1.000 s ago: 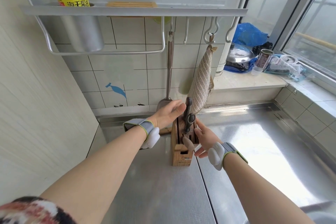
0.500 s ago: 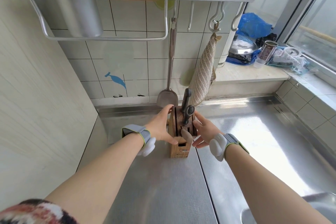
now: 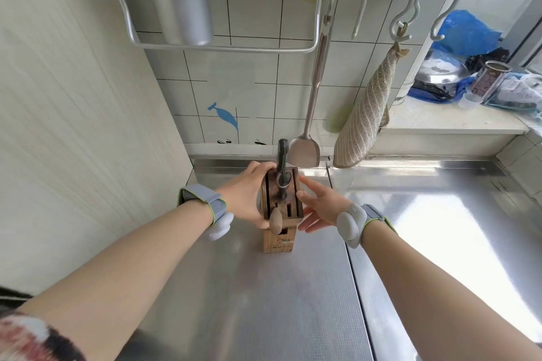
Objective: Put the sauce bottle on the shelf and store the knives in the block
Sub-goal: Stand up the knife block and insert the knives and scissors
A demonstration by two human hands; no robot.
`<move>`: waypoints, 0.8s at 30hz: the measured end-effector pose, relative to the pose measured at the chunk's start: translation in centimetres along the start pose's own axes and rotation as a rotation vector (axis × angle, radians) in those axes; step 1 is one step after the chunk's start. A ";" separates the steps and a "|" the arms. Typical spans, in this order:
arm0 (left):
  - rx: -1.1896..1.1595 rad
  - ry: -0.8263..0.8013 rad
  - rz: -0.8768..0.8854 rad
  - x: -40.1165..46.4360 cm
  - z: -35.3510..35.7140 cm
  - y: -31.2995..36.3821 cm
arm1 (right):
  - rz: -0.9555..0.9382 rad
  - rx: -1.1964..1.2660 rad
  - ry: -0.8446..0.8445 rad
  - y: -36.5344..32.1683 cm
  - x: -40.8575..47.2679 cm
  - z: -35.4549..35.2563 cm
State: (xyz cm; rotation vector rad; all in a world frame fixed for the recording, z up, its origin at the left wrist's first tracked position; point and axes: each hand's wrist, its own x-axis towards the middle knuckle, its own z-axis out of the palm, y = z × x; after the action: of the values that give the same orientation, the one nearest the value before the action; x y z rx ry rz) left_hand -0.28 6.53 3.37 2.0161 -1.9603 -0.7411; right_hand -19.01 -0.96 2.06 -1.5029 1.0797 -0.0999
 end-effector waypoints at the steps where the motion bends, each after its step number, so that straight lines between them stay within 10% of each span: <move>1: 0.011 -0.003 -0.008 -0.3 -0.1 0.0 | 0.005 -0.002 -0.016 0.0 0.2 -0.1; 10: 0.059 0.069 -0.039 -1.3 0.7 -1.0 | 0.126 0.049 0.036 2.0 3.8 -0.6; 16: 0.037 0.088 -0.013 -0.6 1.3 -1.3 | 0.114 -0.568 0.306 4.0 8.8 0.3; 24: 0.024 0.101 0.006 -0.1 1.7 -2.2 | 0.080 -0.800 0.163 4.3 13.4 1.5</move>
State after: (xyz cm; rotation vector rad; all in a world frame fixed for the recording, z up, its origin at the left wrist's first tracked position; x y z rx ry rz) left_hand 0.79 7.13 0.90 2.0187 -1.9270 -0.6040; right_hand -12.91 -7.99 -8.61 -2.1814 1.3976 0.3070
